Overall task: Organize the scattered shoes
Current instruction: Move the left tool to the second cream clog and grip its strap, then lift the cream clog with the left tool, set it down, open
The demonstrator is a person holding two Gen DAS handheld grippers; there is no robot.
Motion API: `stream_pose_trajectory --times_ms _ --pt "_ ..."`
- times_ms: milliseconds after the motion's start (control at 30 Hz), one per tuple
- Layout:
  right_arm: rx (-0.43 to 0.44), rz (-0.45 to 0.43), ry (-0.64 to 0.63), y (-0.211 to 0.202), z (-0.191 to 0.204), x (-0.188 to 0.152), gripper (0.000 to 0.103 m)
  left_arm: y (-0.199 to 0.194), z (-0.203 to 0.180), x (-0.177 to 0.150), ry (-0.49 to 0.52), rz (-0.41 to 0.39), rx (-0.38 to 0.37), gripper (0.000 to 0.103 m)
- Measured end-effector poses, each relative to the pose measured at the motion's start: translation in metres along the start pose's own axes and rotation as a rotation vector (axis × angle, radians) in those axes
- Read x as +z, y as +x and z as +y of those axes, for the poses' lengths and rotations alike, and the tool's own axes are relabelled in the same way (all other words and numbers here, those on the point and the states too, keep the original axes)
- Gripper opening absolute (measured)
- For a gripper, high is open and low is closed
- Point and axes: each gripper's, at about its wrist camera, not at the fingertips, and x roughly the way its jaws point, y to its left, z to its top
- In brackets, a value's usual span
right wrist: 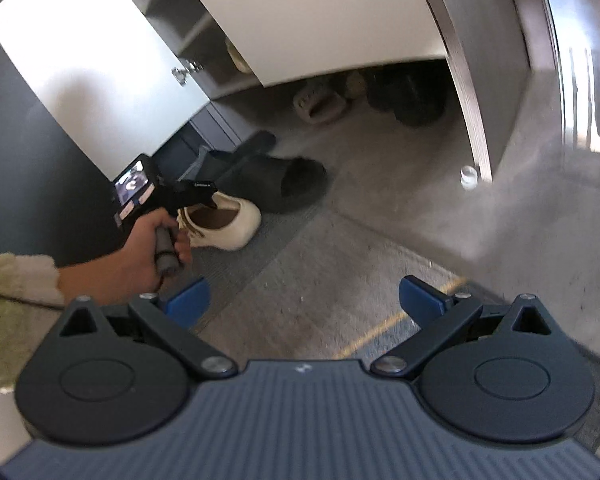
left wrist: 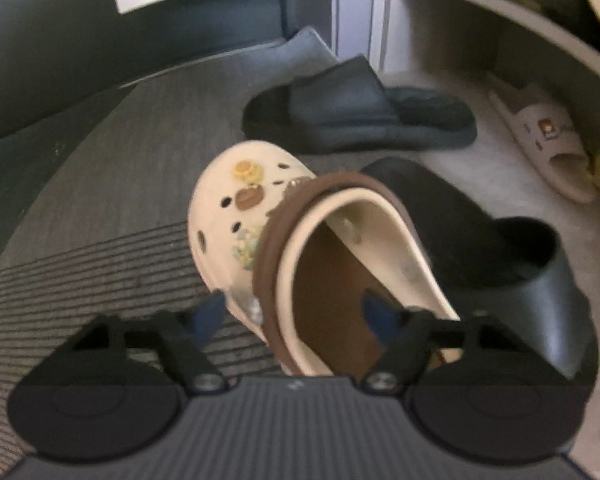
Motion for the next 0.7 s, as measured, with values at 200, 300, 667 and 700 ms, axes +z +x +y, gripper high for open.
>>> stream_pose_trajectory --times_ms 200,300,667,700 --pt "-0.05 0.019 0.051 0.001 -0.014 -0.012 0.103 -0.001 -0.002 -0.003 0.041 0.002 0.119 0.032" --pt "-0.075 0.064 0.065 0.001 -0.016 -0.028 0.103 -0.009 0.012 -0.001 0.009 -0.002 0.066 0.023" --pt "-0.066 0.037 0.006 -0.009 0.013 -0.039 0.103 -0.048 0.05 -0.032 0.012 0.015 -0.042 0.02" --pt "-0.059 0.037 -0.006 -0.011 0.018 -0.041 0.103 -0.054 0.055 -0.036 0.013 0.016 -0.055 0.02"
